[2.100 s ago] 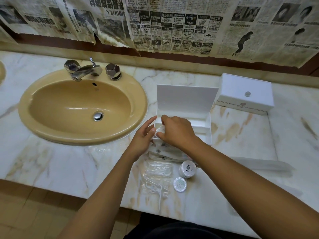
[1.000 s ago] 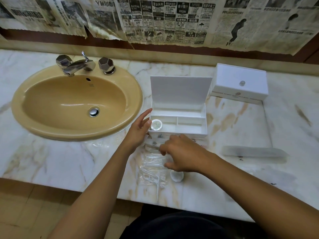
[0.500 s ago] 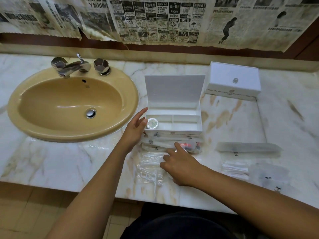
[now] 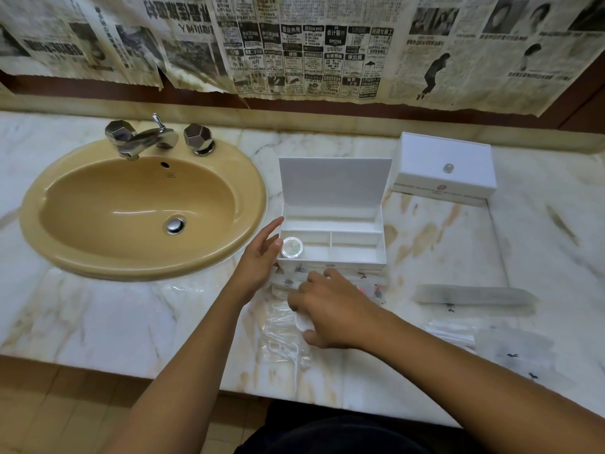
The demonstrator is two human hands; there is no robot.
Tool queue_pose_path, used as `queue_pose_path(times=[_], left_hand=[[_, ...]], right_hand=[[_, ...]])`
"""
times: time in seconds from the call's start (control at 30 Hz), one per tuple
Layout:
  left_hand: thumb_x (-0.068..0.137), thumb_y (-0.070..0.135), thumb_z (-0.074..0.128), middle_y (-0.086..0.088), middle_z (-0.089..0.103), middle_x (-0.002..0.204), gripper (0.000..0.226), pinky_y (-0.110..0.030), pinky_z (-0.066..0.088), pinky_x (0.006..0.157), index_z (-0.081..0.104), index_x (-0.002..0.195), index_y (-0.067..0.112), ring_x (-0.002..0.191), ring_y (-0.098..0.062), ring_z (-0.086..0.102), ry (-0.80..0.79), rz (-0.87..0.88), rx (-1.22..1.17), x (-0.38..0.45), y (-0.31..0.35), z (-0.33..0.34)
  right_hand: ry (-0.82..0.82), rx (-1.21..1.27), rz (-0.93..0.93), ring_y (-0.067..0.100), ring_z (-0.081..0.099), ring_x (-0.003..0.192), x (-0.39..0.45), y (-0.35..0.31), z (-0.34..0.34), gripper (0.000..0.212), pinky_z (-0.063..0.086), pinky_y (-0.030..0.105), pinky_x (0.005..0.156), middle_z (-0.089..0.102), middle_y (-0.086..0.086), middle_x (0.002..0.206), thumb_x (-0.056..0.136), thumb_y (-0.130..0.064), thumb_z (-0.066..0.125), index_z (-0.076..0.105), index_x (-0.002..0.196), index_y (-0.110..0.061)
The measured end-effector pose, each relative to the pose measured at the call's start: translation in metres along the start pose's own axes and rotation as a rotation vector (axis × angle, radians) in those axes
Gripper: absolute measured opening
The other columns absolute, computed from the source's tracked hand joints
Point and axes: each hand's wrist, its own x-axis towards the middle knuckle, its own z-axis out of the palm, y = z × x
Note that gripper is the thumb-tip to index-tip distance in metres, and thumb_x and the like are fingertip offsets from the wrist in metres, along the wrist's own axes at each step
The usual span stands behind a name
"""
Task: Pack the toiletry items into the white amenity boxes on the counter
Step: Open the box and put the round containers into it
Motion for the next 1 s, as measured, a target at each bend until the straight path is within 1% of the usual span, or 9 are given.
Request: queue_pose_path(times=[0.13, 0.27, 0.37, 0.47, 0.6, 0.67, 0.8, 0.9, 1.0], left_hand=[[0.104, 0.023, 0.047, 0.022, 0.060, 0.095, 0.037, -0.007, 0.045, 0.074, 0.049, 0.136, 0.041, 0.081, 0.013, 0.057, -0.006, 0.010, -0.030, 0.000, 0.000, -0.001], [0.104, 0.024, 0.046, 0.024, 0.059, 0.104, 0.038, -0.004, 0.045, 0.072, 0.046, 0.139, 0.039, 0.082, 0.018, 0.057, -0.017, 0.010, -0.036, 0.000, 0.002, -0.001], [0.104, 0.022, 0.046, 0.017, 0.061, 0.103, 0.038, -0.007, 0.047, 0.071, 0.047, 0.138, 0.039, 0.080, 0.014, 0.057, -0.018, 0.014, -0.042, 0.001, 0.001, -0.002], [0.104, 0.022, 0.046, 0.013, 0.061, 0.098, 0.038, -0.007, 0.046, 0.068, 0.046, 0.138, 0.038, 0.079, 0.012, 0.057, -0.021, 0.022, -0.038, 0.002, 0.000, -0.002], [0.104, 0.021, 0.046, 0.014, 0.055, 0.077, 0.038, -0.011, 0.045, 0.066, 0.047, 0.138, 0.038, 0.071, 0.005, 0.054, -0.027, 0.029, -0.035, 0.002, -0.002, -0.002], [0.104, 0.022, 0.046, 0.010, 0.053, 0.082, 0.037, -0.009, 0.044, 0.067, 0.047, 0.136, 0.041, 0.070, 0.008, 0.052, -0.030, 0.028, -0.035, 0.002, -0.002, -0.003], [0.104, 0.024, 0.046, 0.023, 0.053, 0.097, 0.035, -0.003, 0.044, 0.071, 0.046, 0.131, 0.047, 0.077, 0.021, 0.053, -0.036, 0.017, -0.032, 0.001, 0.000, -0.003], [0.104, 0.024, 0.046, 0.012, 0.056, 0.092, 0.037, -0.009, 0.046, 0.069, 0.047, 0.134, 0.045, 0.073, 0.009, 0.054, -0.030, 0.012, -0.032, 0.001, 0.000, -0.004], [0.103, 0.026, 0.047, 0.006, 0.058, 0.098, 0.037, -0.012, 0.048, 0.071, 0.048, 0.134, 0.047, 0.079, 0.000, 0.054, -0.025, 0.005, -0.032, 0.003, -0.002, -0.004]], right_hand=[[0.169, 0.139, 0.172, 0.021, 0.051, 0.102, 0.019, 0.010, -0.030, 0.037, 0.036, 0.035, 0.082, 0.063, -0.002, 0.106, 0.081, -0.039, 0.062, 0.054, 0.114, -0.024], [0.332, 0.234, 0.387, 0.022, 0.055, 0.097, 0.039, 0.026, -0.037, 0.038, 0.036, 0.031, 0.072, 0.064, -0.001, 0.103, 0.083, -0.040, 0.063, 0.054, 0.114, -0.020], [0.336, 0.235, 0.456, 0.024, 0.057, 0.095, 0.054, 0.031, -0.032, 0.037, 0.039, 0.032, 0.072, 0.064, 0.002, 0.101, 0.083, -0.039, 0.063, 0.053, 0.112, -0.017], [0.327, 0.227, 0.473, 0.026, 0.057, 0.094, 0.065, 0.033, -0.024, 0.037, 0.041, 0.034, 0.073, 0.064, 0.004, 0.099, 0.084, -0.040, 0.063, 0.053, 0.110, -0.016], [0.331, 0.202, 0.473, 0.026, 0.057, 0.097, 0.071, 0.035, -0.015, 0.042, 0.040, 0.035, 0.075, 0.065, 0.003, 0.101, 0.084, -0.048, 0.063, 0.054, 0.111, -0.017], [0.336, 0.180, 0.484, 0.026, 0.056, 0.101, 0.069, 0.036, -0.014, 0.043, 0.039, 0.036, 0.081, 0.065, 0.003, 0.103, 0.085, -0.049, 0.061, 0.054, 0.113, -0.018], [0.335, 0.134, 0.508, 0.025, 0.054, 0.106, 0.066, 0.039, -0.013, 0.040, 0.035, 0.038, 0.088, 0.066, 0.002, 0.105, 0.088, -0.048, 0.056, 0.053, 0.116, -0.019], [0.318, 0.175, 0.477, 0.024, 0.053, 0.107, 0.068, 0.036, -0.013, 0.039, 0.033, 0.037, 0.088, 0.066, 0.001, 0.106, 0.089, -0.045, 0.055, 0.053, 0.118, -0.019], [0.312, 0.194, 0.452, 0.024, 0.052, 0.107, 0.070, 0.031, -0.013, 0.039, 0.033, 0.037, 0.087, 0.066, 0.001, 0.107, 0.089, -0.043, 0.056, 0.053, 0.119, -0.019]])
